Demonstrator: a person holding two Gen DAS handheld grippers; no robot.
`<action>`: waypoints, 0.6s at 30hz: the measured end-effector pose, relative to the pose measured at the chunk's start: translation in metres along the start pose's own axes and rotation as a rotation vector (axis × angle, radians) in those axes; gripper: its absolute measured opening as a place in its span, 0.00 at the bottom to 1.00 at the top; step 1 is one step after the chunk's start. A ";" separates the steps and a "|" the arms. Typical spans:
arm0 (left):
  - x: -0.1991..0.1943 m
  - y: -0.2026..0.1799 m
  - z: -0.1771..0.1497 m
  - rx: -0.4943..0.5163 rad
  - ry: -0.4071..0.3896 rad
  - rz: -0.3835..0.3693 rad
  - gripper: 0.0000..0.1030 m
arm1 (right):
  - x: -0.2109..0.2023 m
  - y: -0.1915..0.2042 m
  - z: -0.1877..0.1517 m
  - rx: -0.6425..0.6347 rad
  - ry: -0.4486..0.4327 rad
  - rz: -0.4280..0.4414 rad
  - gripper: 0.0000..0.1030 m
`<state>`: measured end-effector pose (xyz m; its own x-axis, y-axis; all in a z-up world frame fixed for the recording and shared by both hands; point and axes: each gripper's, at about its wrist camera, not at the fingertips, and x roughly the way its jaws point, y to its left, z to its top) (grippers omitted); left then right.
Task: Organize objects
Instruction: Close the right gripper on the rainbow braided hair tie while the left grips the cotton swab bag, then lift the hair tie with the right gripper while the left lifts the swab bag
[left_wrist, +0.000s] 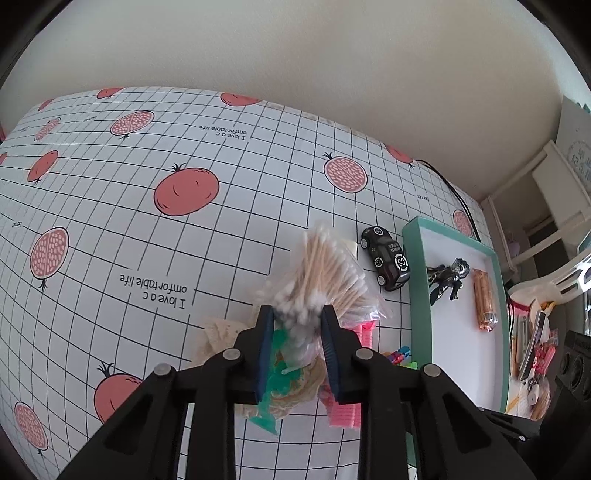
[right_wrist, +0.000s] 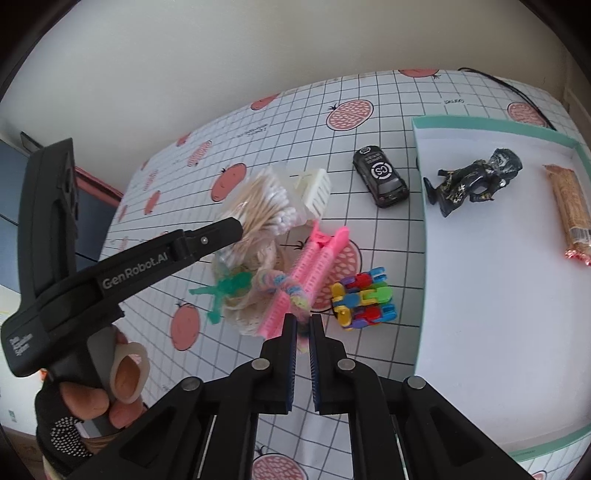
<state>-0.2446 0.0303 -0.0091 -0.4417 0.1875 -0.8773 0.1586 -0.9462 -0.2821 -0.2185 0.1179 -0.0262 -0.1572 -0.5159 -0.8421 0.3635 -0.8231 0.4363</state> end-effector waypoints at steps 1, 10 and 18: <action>-0.001 0.001 0.001 -0.005 -0.003 0.002 0.25 | -0.001 0.000 0.000 0.001 -0.001 0.005 0.07; -0.022 0.009 0.005 -0.042 -0.062 0.017 0.23 | -0.015 0.005 0.001 0.010 -0.029 0.114 0.06; -0.036 0.015 0.005 -0.063 -0.099 0.027 0.23 | -0.028 0.016 0.001 -0.020 -0.047 0.190 0.00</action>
<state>-0.2304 0.0078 0.0203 -0.5214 0.1317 -0.8431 0.2258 -0.9315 -0.2851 -0.2092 0.1191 0.0043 -0.1270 -0.6724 -0.7292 0.4087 -0.7053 0.5792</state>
